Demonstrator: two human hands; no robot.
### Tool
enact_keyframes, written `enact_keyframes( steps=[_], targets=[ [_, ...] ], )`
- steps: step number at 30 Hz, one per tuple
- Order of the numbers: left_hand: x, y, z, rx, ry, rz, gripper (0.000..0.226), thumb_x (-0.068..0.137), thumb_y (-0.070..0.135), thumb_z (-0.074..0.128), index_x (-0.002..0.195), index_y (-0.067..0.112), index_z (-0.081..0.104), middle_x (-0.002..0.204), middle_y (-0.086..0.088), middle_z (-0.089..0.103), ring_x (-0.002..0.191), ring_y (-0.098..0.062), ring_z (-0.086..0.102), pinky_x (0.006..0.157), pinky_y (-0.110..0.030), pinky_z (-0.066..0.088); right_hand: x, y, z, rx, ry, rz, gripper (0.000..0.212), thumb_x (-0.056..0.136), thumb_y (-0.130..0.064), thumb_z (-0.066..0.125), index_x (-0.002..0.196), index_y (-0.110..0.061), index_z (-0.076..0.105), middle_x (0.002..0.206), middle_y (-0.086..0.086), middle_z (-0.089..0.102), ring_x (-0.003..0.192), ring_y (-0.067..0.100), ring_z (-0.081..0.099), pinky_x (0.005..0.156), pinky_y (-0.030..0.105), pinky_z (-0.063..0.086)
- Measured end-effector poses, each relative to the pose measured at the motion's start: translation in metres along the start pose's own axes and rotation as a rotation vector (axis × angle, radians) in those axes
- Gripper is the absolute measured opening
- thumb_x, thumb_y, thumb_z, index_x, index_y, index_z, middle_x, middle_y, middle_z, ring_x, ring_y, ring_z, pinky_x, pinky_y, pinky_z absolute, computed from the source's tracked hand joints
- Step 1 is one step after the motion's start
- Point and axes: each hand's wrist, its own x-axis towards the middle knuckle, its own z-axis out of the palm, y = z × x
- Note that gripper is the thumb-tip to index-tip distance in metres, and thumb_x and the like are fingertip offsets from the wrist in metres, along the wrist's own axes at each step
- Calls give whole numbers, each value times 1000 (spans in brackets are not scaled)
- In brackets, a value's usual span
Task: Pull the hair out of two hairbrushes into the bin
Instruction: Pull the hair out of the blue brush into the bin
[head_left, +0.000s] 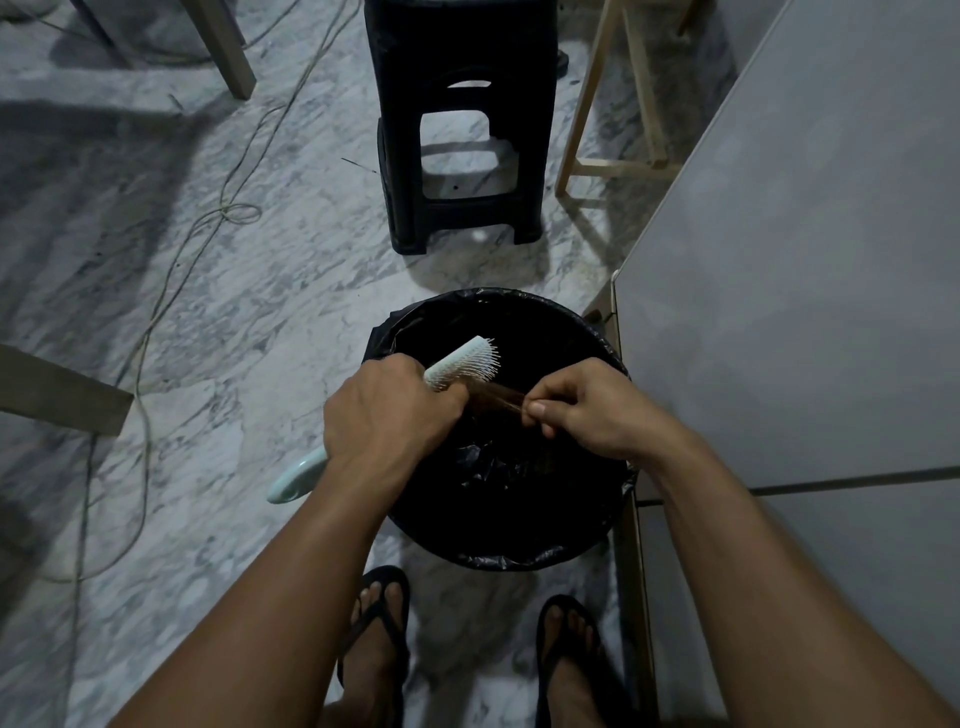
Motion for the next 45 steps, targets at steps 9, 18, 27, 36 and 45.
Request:
enact_keyframes(
  steps=[9,18,27,36,45],
  targets=[
    [1,-2,-1,-8,38,-11,38,78,53,58,70,16,61,64,0,52,66,-27,54,61,-34,39,-3,12,-19,-39,58,83,25,93,-17,59,70,-21,70,58,-5,62,37,-3,48,41,9,33],
    [-3,8,9,17,26,47,43,79,58,56,79,16,64,73,-3,58,71,-28,55,63,-34,41,7,1,2,267,150,98,52,80,-4,65,129,-18,56,132,2,60,123,15,54,101,29,45],
    [-4,13,11,4,-8,46,44,76,60,56,80,18,67,77,-5,62,79,-31,62,64,-34,41,6,1,16,116,237,54,28,71,-23,82,91,-29,63,79,-9,68,76,5,65,65,16,45],
    [-1,7,2,-13,54,27,42,78,60,58,70,19,60,64,1,50,68,-27,53,62,-34,39,3,1,2,-39,205,49,25,79,-30,73,55,-34,69,57,-12,69,55,0,57,59,23,42],
    [1,5,-7,-64,138,21,38,80,57,58,75,20,65,61,3,48,68,-27,51,63,-34,35,-6,-4,-15,211,19,123,21,83,-16,71,62,-16,75,53,-1,70,44,2,57,53,19,43]
  ],
)
